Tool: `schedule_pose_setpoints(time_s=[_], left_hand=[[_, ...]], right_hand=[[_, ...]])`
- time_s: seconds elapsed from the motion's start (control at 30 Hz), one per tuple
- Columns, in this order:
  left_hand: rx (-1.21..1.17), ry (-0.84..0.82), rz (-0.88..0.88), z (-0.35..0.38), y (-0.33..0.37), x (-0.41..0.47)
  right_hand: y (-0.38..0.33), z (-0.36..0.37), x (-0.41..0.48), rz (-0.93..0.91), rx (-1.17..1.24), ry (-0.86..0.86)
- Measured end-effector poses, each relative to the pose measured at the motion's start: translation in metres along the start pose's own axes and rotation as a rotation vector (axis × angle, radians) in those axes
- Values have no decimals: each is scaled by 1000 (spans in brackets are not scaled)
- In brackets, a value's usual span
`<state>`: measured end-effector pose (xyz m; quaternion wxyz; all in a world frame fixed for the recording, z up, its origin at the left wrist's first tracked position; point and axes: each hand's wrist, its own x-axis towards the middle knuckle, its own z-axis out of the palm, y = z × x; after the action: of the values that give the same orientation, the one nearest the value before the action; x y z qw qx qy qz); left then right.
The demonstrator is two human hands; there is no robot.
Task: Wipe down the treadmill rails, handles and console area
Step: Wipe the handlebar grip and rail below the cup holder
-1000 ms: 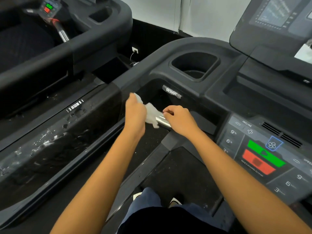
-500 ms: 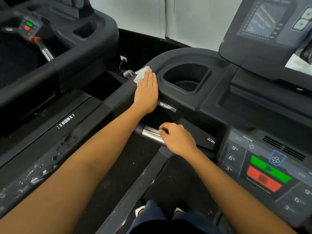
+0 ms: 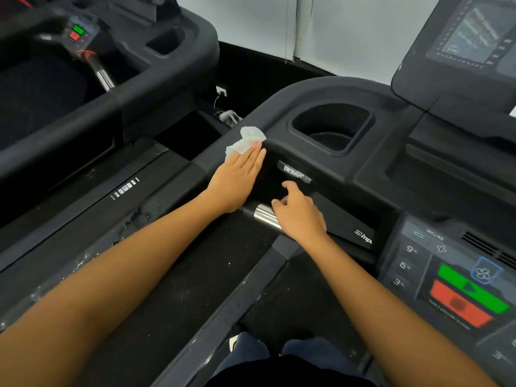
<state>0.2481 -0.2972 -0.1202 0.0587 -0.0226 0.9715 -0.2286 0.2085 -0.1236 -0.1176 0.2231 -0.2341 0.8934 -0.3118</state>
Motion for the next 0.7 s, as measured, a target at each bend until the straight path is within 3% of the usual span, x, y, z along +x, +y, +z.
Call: schedule_pose_setpoints(time_s=[0.17,0.33,0.53,0.7], left_hand=[[-17,-47,13,-6,-6,-24],[-180,-55,-46,-8,-16,-56],[-495,-37,-238,-10,-30,-101],[-586,-121,-352,-10,-38,-143]], right_hand=[[-17,7,0,-48,68,18],[-34,18,-6,-120,94,-8],[-47,34,-11,-131,52,26],[-67,52,-10,-224,48,64]])
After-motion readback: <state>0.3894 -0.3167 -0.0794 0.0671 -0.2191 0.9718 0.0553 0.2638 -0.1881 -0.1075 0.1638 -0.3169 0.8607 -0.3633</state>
